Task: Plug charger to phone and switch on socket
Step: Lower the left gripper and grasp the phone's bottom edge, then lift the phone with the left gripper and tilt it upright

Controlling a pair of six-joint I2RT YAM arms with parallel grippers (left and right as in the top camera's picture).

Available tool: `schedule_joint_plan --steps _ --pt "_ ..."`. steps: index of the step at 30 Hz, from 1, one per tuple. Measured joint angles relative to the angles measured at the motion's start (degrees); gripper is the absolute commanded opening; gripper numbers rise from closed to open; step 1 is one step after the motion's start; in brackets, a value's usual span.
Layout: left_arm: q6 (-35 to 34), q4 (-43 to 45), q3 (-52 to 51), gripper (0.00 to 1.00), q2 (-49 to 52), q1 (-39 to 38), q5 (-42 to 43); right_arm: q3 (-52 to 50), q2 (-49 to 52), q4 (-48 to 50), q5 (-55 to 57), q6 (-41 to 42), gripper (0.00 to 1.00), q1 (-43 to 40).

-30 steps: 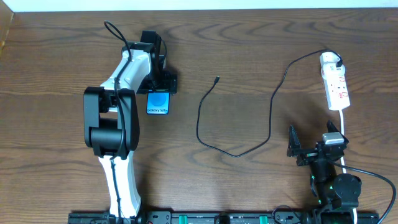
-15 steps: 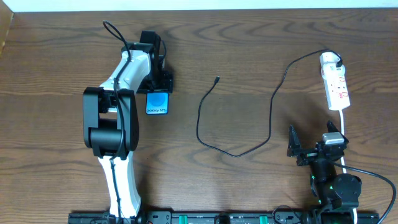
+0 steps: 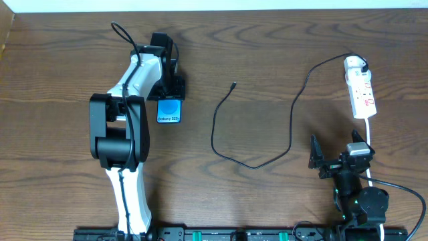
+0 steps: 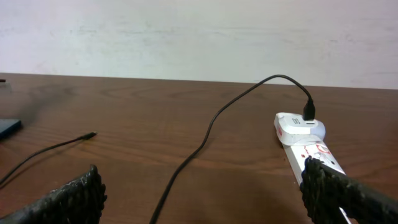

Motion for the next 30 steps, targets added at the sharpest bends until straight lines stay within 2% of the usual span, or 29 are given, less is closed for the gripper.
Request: schedule_joint_plan --steps 8,15,25,30 --pt "-0.94 -0.9 -0.22 0.68 -0.96 0.0 1.46 0.0 0.0 0.0 0.0 0.0 0.99 0.0" --pt "-2.71 -2.75 -0.42 0.68 -7.23 -0.02 2.91 0.0 0.0 0.0 0.0 0.0 0.99 0.0" --pt "-3.56 -7.1 -0.44 0.68 -11.3 -0.02 11.78 0.0 0.0 0.0 0.0 -0.02 0.99 0.0" --pt "-6.88 -8.15 -0.44 0.68 -11.3 -0.02 16.15 0.0 0.0 0.0 0.0 0.0 0.99 0.0"
